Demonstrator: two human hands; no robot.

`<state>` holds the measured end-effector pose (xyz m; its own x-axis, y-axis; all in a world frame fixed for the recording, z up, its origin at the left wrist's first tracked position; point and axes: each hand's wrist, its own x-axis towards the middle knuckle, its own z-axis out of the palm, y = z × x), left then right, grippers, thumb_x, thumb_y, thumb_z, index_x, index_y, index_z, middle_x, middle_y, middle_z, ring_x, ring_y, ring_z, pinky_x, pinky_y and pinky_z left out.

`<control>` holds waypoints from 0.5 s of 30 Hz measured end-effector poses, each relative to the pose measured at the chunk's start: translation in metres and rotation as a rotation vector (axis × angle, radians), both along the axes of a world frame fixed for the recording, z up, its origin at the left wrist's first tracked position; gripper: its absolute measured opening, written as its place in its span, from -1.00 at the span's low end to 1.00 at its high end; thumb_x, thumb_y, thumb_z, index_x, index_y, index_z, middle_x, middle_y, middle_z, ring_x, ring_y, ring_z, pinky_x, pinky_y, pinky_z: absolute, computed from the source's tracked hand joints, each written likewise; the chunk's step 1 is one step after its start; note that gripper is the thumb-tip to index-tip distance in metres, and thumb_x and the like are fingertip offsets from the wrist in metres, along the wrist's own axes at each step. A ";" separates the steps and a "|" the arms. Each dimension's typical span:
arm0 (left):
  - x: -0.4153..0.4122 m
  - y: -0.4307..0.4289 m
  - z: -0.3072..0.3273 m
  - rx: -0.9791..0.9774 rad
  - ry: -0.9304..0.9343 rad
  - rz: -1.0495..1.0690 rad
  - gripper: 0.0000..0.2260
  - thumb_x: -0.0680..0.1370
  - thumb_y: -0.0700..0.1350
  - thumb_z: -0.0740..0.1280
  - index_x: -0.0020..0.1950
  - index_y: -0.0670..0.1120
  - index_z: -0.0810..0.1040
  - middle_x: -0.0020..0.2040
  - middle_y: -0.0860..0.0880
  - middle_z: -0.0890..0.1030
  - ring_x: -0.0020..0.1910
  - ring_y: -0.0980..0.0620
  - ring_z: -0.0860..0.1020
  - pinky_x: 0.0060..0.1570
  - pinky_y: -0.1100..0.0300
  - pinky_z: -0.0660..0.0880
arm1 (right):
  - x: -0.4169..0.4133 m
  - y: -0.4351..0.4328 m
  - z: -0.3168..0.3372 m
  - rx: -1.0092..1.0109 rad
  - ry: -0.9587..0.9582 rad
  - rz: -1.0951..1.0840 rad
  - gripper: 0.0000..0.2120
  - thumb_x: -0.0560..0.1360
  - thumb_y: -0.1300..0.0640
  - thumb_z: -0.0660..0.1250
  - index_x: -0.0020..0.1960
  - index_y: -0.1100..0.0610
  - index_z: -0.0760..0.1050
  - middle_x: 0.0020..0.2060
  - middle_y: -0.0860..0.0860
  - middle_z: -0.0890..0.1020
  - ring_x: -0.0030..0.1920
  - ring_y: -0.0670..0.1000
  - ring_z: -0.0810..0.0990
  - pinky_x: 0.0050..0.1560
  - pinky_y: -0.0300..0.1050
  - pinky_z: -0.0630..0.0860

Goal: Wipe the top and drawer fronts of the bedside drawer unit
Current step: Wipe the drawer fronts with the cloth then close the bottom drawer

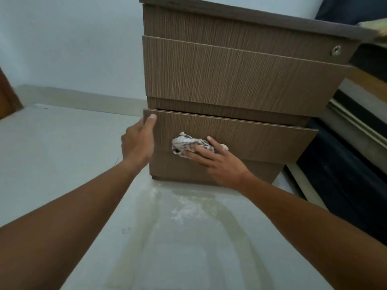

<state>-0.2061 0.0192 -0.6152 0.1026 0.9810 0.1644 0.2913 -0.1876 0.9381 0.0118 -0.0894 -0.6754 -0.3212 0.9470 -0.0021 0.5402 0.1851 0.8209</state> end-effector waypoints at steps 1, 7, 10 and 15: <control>0.001 -0.006 0.000 0.033 0.028 -0.023 -0.59 0.62 0.22 0.08 0.18 0.03 0.60 0.03 0.06 0.52 0.06 0.00 0.45 0.16 0.01 0.37 | 0.012 -0.008 0.001 -0.017 -0.006 -0.017 -0.56 0.51 0.04 0.35 0.39 0.03 0.53 0.60 0.04 -0.31 0.56 0.16 -0.39 0.49 0.35 -0.39; 0.002 -0.013 -0.012 0.098 0.260 -0.023 -0.52 0.62 0.17 0.12 0.46 -0.06 0.36 0.24 -0.07 0.58 0.23 -0.17 0.53 0.16 -0.04 0.43 | 0.042 -0.048 0.006 0.099 0.120 -0.021 -0.38 0.38 0.11 0.49 0.43 0.07 0.49 0.57 0.08 0.25 0.46 0.22 0.19 0.40 0.27 0.22; 0.010 -0.023 -0.018 -0.015 0.426 -0.054 -0.25 0.55 0.05 0.28 0.60 -0.15 -0.03 0.39 -0.17 0.46 0.26 -0.26 0.51 0.24 -0.11 0.47 | 0.051 -0.069 0.007 0.176 0.291 -0.021 -0.36 0.29 0.18 0.56 0.36 0.03 0.55 0.36 0.14 0.49 0.22 0.24 0.44 0.04 0.19 0.52; 0.039 -0.044 -0.027 -0.146 0.578 -0.093 -0.03 0.46 0.07 0.35 0.57 -0.23 -0.25 0.61 -0.20 -0.15 0.53 -0.27 0.14 0.43 -0.20 0.22 | 0.053 -0.091 0.002 0.268 0.553 -0.184 -0.18 0.36 0.28 0.47 0.56 0.01 0.28 0.33 0.18 0.47 0.22 0.25 0.48 -0.03 0.14 0.62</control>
<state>-0.1672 -0.0243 -0.6420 0.2215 0.9720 -0.0789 0.7504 -0.1182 0.6503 0.0652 -0.1799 -0.6735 -0.0390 0.9314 0.3619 0.9003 -0.1244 0.4170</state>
